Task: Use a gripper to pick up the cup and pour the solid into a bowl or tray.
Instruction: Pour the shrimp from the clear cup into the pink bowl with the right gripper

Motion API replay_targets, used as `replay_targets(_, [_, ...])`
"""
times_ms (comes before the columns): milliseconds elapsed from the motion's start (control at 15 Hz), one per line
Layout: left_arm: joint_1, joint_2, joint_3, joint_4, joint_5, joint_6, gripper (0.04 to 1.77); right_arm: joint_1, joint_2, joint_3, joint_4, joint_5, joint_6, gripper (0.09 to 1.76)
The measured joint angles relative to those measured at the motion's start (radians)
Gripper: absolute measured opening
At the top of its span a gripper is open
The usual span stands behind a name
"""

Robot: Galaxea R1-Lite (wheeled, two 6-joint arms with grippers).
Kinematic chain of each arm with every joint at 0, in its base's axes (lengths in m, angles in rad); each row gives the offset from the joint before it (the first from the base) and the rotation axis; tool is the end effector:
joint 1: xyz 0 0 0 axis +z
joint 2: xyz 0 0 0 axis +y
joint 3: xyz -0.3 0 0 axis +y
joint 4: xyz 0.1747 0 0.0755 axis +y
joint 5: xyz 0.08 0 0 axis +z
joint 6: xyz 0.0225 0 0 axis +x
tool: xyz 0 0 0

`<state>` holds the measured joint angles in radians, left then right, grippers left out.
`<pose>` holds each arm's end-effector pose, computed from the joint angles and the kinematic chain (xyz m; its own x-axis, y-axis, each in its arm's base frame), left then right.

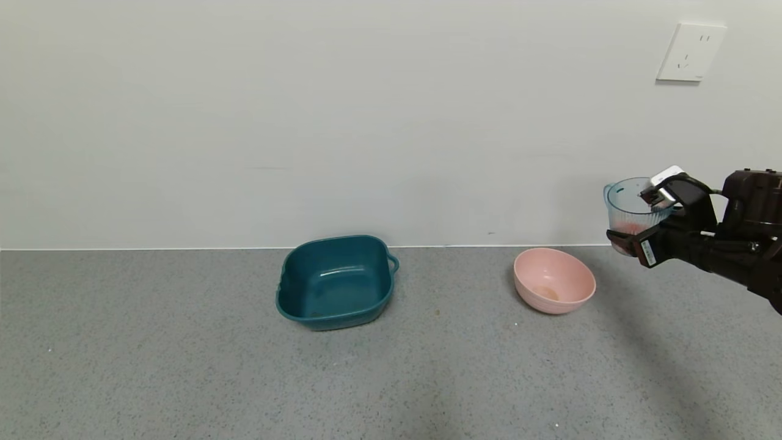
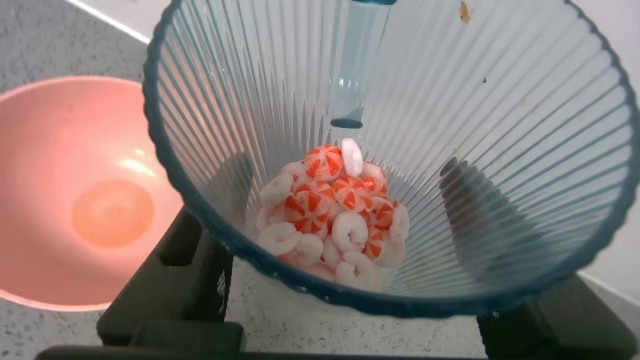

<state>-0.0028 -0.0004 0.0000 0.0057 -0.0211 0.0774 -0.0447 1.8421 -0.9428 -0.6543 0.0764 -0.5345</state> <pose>-0.0228 -0.0004 0.0749 0.9997 -0.0239 -0.0053 0.0242 0.9967 0.0772 0.3473 -0.0138 0.1744 0.9698 0.0330 -0.2418 -0.1488 0.8655 -0.4783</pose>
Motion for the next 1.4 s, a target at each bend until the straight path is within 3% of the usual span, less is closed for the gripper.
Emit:
replay_targets(267, [0.000,0.000,0.000,0.000,0.000,0.000,1.72,0.008,0.019,-0.023,-0.003,-0.010,-0.179,1.34])
replay_targets(867, [0.000,0.000,0.000,0.000,0.000,0.000,1.72,-0.013,0.031,-0.010,-0.013,-0.008,-0.705,1.34])
replay_targets(1400, [0.000,0.000,0.000,0.000,0.000,0.000,1.72,-0.027,0.074,-0.008,-0.018,-0.067,-1.042,1.34])
